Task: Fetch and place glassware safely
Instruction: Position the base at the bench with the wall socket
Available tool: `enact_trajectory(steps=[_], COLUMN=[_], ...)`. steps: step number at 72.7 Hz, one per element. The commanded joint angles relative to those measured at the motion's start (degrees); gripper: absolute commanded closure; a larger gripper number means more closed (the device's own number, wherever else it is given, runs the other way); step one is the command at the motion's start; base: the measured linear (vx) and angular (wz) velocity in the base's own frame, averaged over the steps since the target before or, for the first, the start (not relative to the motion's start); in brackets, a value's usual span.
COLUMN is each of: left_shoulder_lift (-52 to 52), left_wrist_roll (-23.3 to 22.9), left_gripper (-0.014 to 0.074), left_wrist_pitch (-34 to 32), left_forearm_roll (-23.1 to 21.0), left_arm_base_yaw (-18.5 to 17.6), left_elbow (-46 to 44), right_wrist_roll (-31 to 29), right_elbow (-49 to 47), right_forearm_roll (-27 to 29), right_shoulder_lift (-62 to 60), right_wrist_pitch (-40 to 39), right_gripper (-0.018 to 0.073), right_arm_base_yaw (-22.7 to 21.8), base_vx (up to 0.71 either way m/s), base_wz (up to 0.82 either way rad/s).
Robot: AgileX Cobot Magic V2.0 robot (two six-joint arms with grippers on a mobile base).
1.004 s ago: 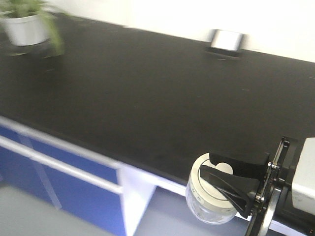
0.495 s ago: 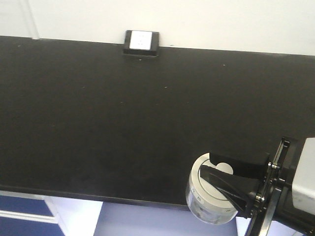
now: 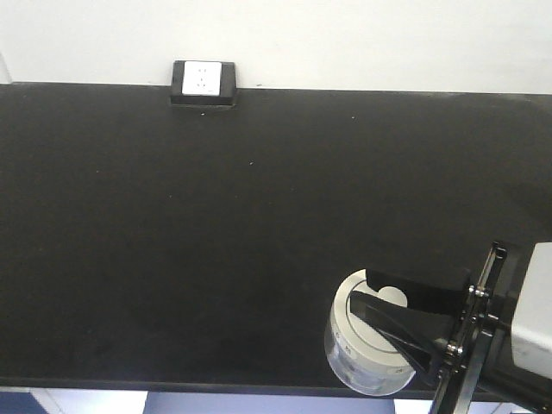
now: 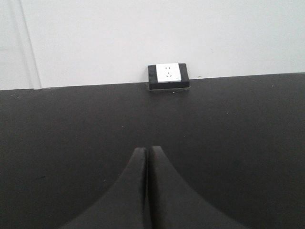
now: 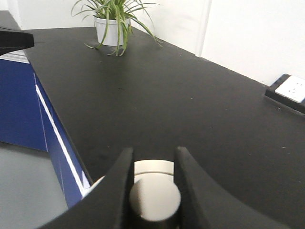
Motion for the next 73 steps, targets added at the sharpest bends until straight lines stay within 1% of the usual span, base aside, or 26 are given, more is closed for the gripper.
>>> enact_trajectory(steps=[1, 43, 47, 51, 57, 73], left_shoulder_lift=[0.37, 0.54, 1.19, 1.33, 1.46, 1.52], left_wrist_roll=[-0.42, -0.42, -0.42, -0.42, -0.42, -0.42], left_gripper=[0.0603, 0.0603, 0.0603, 0.0603, 0.0603, 0.0603], left_wrist_pitch=[-3.96, -4.02, -4.01, -3.69, -3.58, -3.58], left_forearm_roll=[-0.03, -0.03, -0.03, -0.03, -0.03, -0.03], left_arm_base_yaw=[-0.28, -0.28, -0.22, -0.22, -0.28, -0.28], left_elbow=[-1.56, -1.56, -1.56, -1.56, -1.56, -1.56], right_wrist_roll=[-0.27, -0.32, -0.32, -0.32, -0.32, -0.32], right_elbow=[-1.86, -1.99, -2.05, -1.96, -1.90, -1.90], right_forearm_roll=[2.97, 3.23, 3.53, 2.93, 1.81, 1.24], right_shoulder_lift=[-0.13, -0.04, 1.34, 1.54, 1.48, 1.48], right_wrist_pitch=[-1.76, -1.41, -0.38, 0.86, 0.41, 0.47], right_gripper=[0.0560, 0.0560, 0.0560, 0.0560, 0.0560, 0.0560], right_arm_base_yaw=[-0.13, -0.13, -0.13, -0.13, -0.13, -0.13], base_vx=[0.11, 0.10, 0.00, -0.02, -0.02, 0.00], base_wz=[-0.13, -0.01, 0.03, -0.02, -0.04, -0.01])
